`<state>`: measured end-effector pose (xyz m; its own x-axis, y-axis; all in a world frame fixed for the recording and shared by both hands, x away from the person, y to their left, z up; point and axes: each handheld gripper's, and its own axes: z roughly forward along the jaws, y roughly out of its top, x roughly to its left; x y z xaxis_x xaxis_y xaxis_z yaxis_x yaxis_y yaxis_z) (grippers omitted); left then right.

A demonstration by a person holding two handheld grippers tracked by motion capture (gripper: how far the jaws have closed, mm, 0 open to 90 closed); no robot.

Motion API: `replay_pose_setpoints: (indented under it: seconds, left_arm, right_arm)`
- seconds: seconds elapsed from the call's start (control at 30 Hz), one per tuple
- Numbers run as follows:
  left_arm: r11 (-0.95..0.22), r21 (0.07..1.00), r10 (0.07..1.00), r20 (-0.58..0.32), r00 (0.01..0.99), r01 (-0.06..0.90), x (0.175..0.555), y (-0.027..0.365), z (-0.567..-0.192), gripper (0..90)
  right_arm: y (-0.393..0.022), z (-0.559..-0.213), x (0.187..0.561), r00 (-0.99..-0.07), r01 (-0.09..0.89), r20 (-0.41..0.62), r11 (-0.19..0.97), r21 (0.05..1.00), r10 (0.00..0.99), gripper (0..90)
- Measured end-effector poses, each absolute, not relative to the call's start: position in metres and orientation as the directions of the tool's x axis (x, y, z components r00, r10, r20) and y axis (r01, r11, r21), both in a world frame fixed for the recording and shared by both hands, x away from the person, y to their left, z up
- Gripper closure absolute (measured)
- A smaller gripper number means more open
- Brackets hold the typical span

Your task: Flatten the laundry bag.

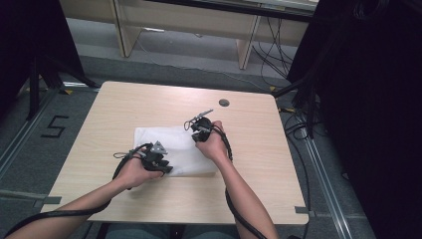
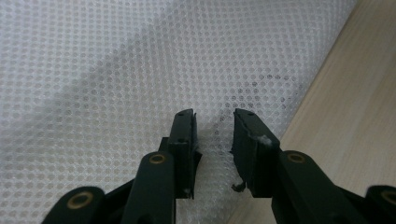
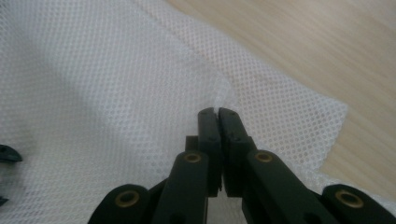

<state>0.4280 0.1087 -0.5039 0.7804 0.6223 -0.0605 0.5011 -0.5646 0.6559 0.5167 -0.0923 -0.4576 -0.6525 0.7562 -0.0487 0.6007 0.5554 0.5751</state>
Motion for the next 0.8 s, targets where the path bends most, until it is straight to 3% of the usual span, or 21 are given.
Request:
replay_pose_setpoints:
  seconds: [0.23,0.8]
  left_arm:
    - [-0.577,0.642,0.628,-0.047,0.777,0.505,0.436,0.104,-0.502,68.6]
    - [-0.53,0.648,0.679,-0.063,0.732,0.547,0.46,0.098,-0.503,69.8]
  right_arm:
    - [-0.093,-0.435,0.504,-0.657,0.549,-0.053,0.526,0.649,0.752,89.6]
    - [-0.096,-0.411,0.472,-0.711,0.518,0.008,0.517,0.681,0.703,89.7]
